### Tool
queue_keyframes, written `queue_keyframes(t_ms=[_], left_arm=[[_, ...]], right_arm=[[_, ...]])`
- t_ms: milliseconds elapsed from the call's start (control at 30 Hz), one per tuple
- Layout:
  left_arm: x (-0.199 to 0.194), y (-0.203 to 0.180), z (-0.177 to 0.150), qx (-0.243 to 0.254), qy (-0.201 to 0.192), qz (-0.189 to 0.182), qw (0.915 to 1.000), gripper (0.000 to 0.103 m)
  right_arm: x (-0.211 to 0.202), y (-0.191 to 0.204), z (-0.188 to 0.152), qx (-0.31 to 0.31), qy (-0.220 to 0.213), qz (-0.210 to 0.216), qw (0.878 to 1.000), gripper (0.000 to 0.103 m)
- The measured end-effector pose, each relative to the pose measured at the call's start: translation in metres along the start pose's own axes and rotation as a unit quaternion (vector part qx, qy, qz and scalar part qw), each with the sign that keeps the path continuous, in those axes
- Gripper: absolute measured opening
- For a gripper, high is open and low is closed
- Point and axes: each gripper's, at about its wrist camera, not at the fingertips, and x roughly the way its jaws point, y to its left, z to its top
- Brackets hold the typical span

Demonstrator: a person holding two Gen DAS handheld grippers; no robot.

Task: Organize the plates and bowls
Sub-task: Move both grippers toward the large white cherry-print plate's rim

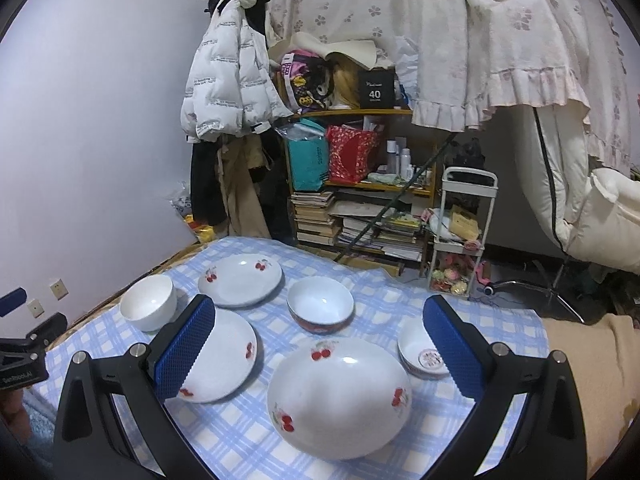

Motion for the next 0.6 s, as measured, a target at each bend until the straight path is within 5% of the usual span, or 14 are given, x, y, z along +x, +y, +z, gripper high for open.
queue_keyframes(t_ms=[300,600], left_arm=[[0.045,-0.004,0.031,0.008,0.039,0.03,0.9988,0.102],[0.099,-0.006,0.03,-0.004,0.098,-0.006,0.9951,0.102]], right_arm=[[0.031,0.032,0.03,-0.048,-0.012,0.01,0.999,0.103],[0.076,0.056,0.042,-0.066,0.011,0.026,0.997,0.103]])
